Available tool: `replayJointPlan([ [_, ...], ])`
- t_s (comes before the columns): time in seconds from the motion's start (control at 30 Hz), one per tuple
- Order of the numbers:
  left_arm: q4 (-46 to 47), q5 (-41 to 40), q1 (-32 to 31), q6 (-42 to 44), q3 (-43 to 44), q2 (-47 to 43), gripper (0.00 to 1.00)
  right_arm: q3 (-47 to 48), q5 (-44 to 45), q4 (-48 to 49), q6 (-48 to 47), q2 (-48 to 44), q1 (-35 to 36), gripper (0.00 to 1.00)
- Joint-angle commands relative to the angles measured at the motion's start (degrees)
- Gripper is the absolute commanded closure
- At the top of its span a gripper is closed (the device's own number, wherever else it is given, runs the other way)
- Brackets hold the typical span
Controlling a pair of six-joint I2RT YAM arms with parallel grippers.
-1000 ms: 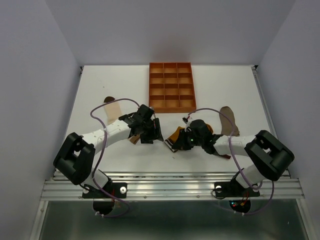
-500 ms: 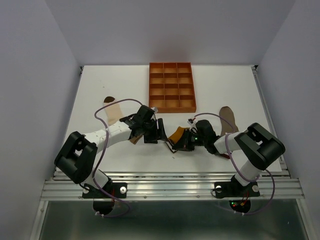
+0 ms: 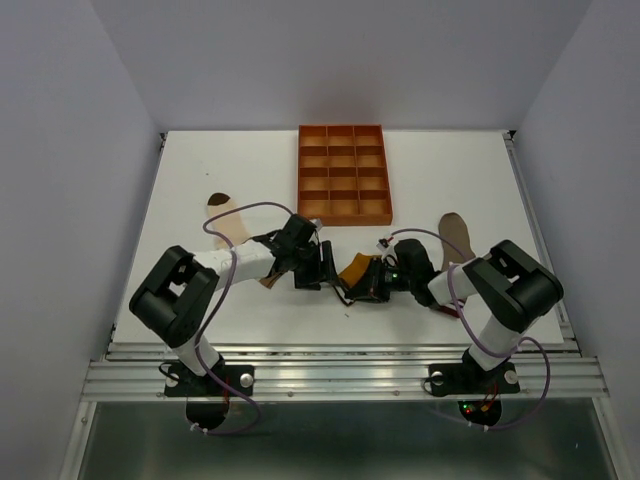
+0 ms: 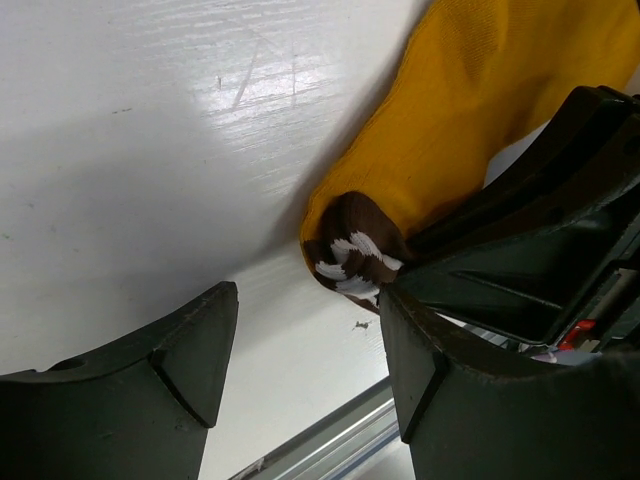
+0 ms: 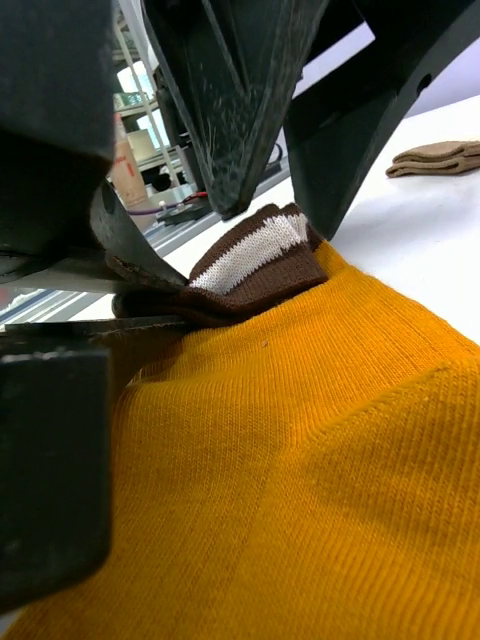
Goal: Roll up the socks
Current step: Roll the sock at the center of the board.
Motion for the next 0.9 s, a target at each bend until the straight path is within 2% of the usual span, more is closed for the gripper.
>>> replayJointPlan([
  [0.0, 2.11, 1.19, -0.66, 0.63, 1.08, 1.07, 0.32, -0.47, 0.16, -2.62, -0.62, 1.84, -0.78, 0.99],
  [0.27, 3.87, 2.25, -1.45, 0.55, 1.78, 3.53, 0.35, 1.02, 0.6, -4.99, -2.72, 2.19, -0.79, 0.99],
  [0.4, 4.22, 2.42, -1.71, 0.63, 1.96, 4.15, 0.39, 2.25, 2.44, -7.89, -4.13, 1.93, -0.79, 0.99],
  [0.43, 4.14, 2.42, -1.8, 0.63, 2.05, 4.32, 0.42, 2.52, 2.53, -8.33, -4.22, 1.84, -0.79, 0.99],
  [0.5, 4.22, 2.51, -1.89, 0.72, 2.13, 4.59, 0.54, 3.22, 3.05, -9.47, -4.49, 1.67, -0.79, 0.99],
  [0.53, 4.31, 2.51, -1.97, 0.72, 2.13, 4.67, 0.63, 3.48, 3.15, -9.91, -4.57, 1.67, -0.79, 0.99],
  [0.6, 4.22, 2.68, -2.06, 0.9, 2.22, 4.94, 0.72, 3.83, 3.15, -10.0, -4.31, 1.67, -0.79, 0.99],
  [0.63, 4.22, 2.69, -2.15, 0.9, 2.22, 5.2, 0.83, 3.92, 3.15, -10.09, -4.22, 1.84, -0.79, 0.99],
  [0.7, 4.22, 2.69, -2.33, 0.99, 2.31, 5.55, 0.88, 4.1, 2.71, -10.09, -4.13, 2.02, -0.79, 0.98],
  [0.73, 4.05, 2.6, -2.24, 0.64, 2.4, 5.9, 0.95, 4.36, 2.45, -10.18, -4.31, 2.11, -0.79, 0.94],
  [0.8, 2.47, 1.55, -2.24, 0.28, 2.57, 6.26, 1.0, 4.71, 2.27, -10.7, -5.01, 1.76, -0.79, 0.9],
  [0.87, 0.54, -1.16, -2.33, -0.42, 3.54, 6.61, 1.0, 5.94, 3.23, -13.51, -8.17, 0.19, -0.79, 0.78],
])
